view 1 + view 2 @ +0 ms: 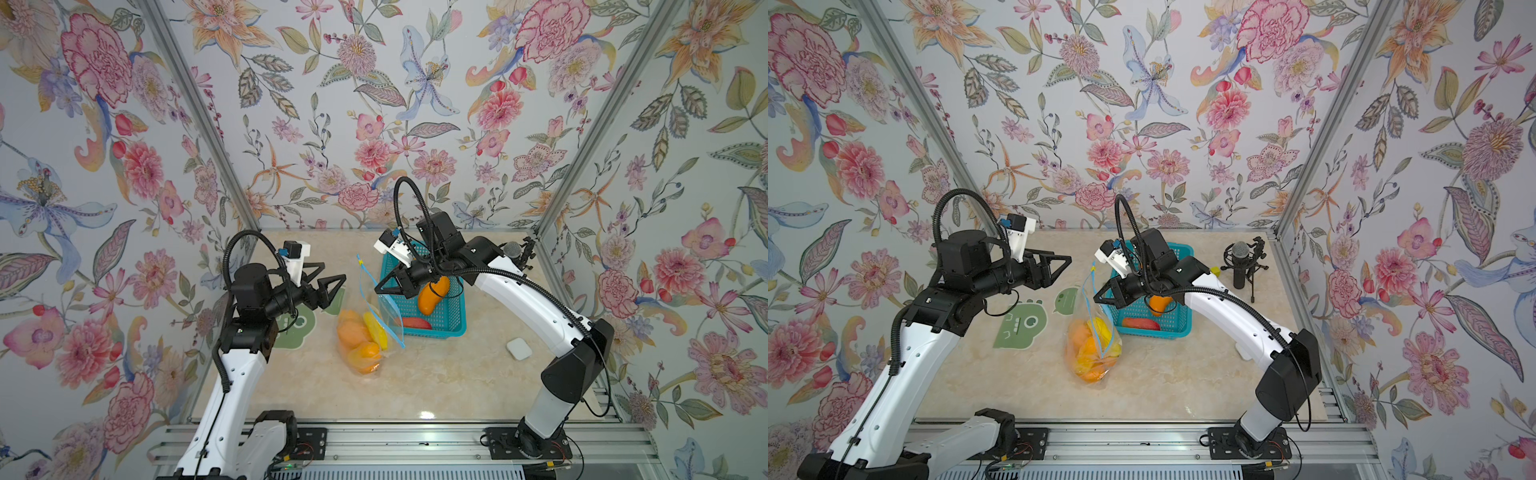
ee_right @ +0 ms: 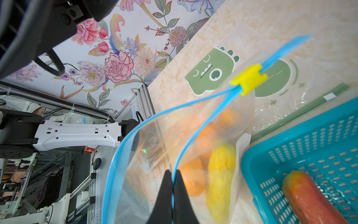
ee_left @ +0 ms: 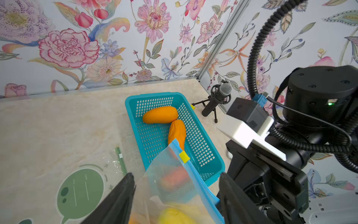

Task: Place the mango in a zip-top bag and seal the zipper
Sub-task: Adjust the zipper food storage bag at the center of the board.

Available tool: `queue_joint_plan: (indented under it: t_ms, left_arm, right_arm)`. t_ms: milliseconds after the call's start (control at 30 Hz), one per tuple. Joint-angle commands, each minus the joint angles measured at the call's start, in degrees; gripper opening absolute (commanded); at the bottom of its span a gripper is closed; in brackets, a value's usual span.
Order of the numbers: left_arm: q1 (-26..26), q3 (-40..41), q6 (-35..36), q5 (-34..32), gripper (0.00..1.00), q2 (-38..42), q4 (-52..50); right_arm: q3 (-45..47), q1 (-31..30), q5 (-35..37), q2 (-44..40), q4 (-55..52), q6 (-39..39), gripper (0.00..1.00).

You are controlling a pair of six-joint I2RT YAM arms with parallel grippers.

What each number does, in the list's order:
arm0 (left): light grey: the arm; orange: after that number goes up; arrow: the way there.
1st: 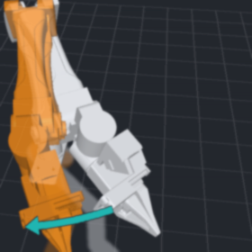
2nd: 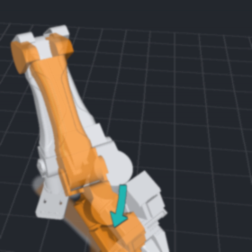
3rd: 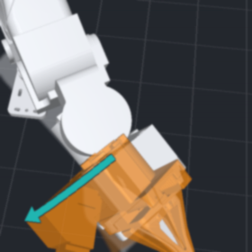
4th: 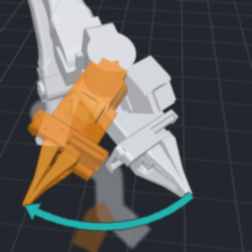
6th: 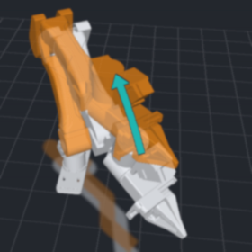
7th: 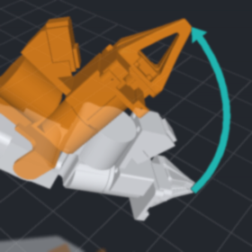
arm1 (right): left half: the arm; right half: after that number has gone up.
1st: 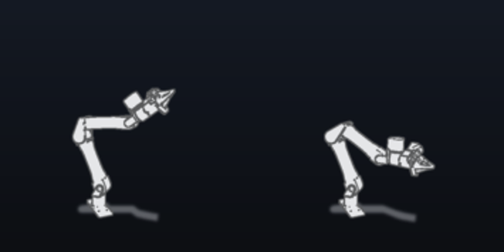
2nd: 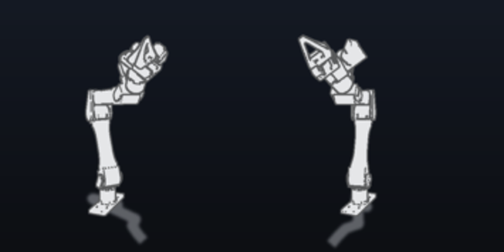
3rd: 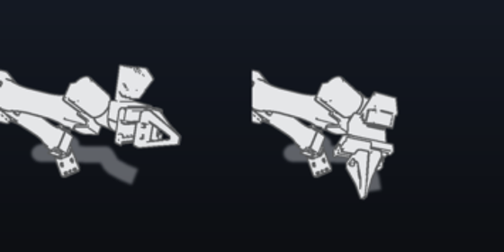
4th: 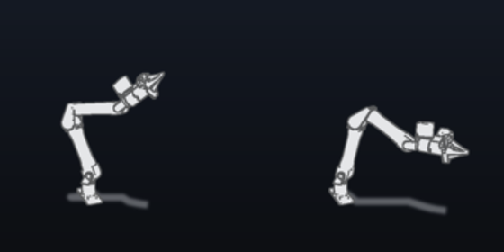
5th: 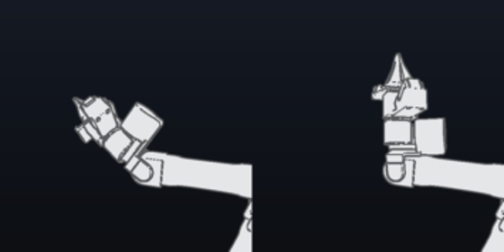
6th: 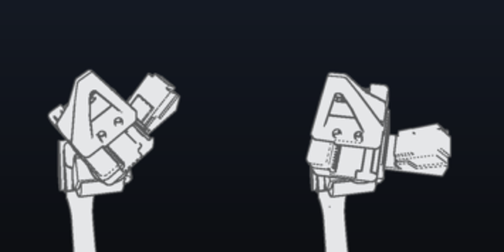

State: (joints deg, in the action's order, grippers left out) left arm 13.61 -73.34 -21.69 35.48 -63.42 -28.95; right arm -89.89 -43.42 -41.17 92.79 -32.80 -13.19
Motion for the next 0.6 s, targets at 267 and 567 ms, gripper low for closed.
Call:
queue_joint_plan:
  t_ms: [267,567]
  left_arm:
    - [-4.6,9.2,5.7,8.1,0.83,1.8,10.9]
    - [-6.0,15.2,5.7,8.5,0.76,6.4,14.3]
  right_arm:
    - [-7.6,0.8,-1.0,0.2,-2.5,6.0,0.0]
    - [-16.2,1.2,-1.9,5.8,-11.4,12.1,0.0]
